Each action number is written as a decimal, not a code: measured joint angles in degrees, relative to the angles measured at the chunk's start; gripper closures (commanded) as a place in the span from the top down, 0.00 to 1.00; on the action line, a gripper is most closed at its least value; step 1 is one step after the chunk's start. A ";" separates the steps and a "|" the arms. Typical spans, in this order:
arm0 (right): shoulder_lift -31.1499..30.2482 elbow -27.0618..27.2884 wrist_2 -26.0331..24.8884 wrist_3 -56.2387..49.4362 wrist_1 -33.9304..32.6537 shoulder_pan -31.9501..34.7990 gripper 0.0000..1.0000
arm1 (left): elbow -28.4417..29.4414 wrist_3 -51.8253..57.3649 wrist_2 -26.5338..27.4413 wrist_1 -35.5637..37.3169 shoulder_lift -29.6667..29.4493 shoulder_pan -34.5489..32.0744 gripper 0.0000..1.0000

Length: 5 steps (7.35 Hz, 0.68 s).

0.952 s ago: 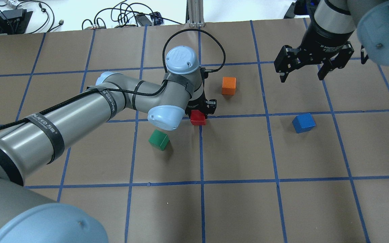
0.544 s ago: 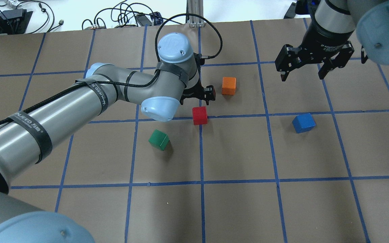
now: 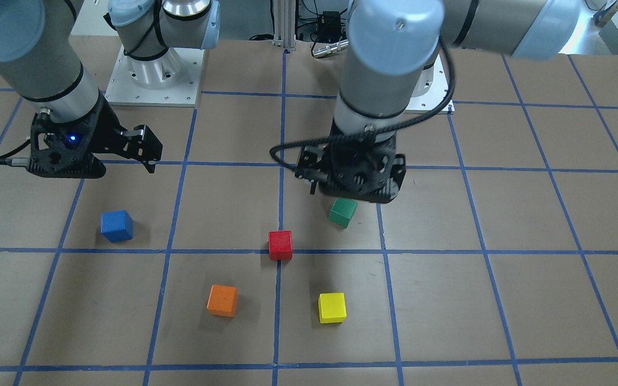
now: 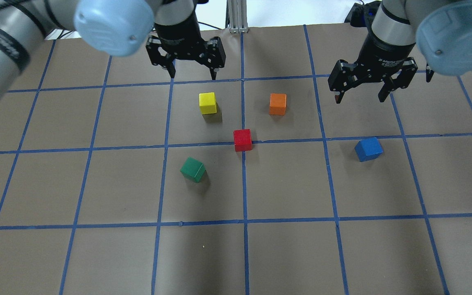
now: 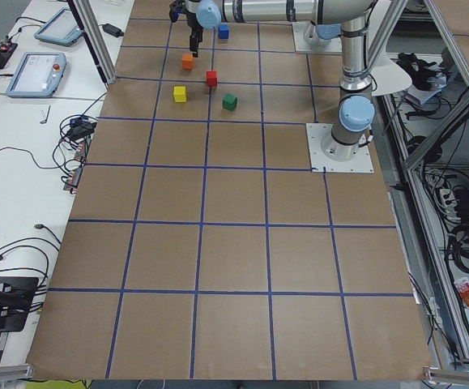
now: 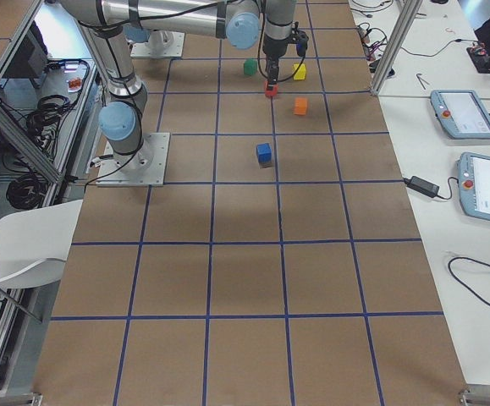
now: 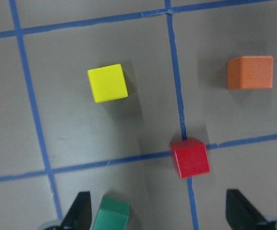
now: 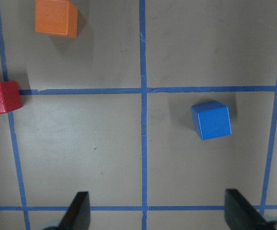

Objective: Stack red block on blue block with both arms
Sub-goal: 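Release the red cube and raise the left gripper back, then move the right gripper over the red cube and lower it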

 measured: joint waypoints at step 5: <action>10.38 -0.39 0.35 12.84 -13.40 10.09 1.00 | -14.63 8.86 0.30 -0.44 14.62 8.69 1.00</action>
